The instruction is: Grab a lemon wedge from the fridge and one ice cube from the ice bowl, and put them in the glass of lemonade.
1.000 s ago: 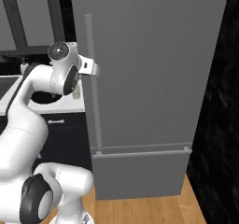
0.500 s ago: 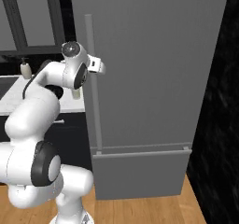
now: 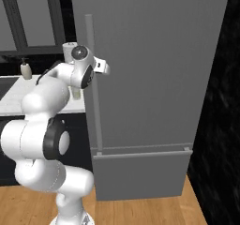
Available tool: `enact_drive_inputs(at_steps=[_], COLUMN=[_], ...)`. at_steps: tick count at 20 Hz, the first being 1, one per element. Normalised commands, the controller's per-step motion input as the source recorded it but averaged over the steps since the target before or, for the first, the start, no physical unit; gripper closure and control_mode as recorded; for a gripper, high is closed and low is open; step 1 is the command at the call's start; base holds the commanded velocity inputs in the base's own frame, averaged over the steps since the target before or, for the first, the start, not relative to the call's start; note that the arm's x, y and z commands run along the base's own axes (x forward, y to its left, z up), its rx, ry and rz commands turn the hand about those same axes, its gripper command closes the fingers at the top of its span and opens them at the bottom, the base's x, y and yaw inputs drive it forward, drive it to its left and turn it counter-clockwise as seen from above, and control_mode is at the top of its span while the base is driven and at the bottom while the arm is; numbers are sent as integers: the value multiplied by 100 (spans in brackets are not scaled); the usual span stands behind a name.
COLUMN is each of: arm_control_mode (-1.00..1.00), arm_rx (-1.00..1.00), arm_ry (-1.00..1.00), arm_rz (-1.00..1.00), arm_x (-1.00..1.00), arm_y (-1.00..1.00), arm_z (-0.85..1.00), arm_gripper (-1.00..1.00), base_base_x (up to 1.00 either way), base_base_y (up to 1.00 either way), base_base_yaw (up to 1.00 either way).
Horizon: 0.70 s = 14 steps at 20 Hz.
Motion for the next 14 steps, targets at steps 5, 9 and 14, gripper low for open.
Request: enact_drive_inputs(at_steps=[5, 9, 14], arm_control_mode=[-100, -100, -100], arm_rx=[0, 0, 0], arm_ry=[0, 0, 0], arm_rz=[0, 0, 0], arm_x=[58, 58, 43], arm_y=[0, 0, 0], arm_z=[-18, -18, -12], arm_gripper=[-100, -100, -100], base_base_x=[0, 0, 0], base_base_y=[0, 0, 0], base_base_yaw=[0, 0, 0])
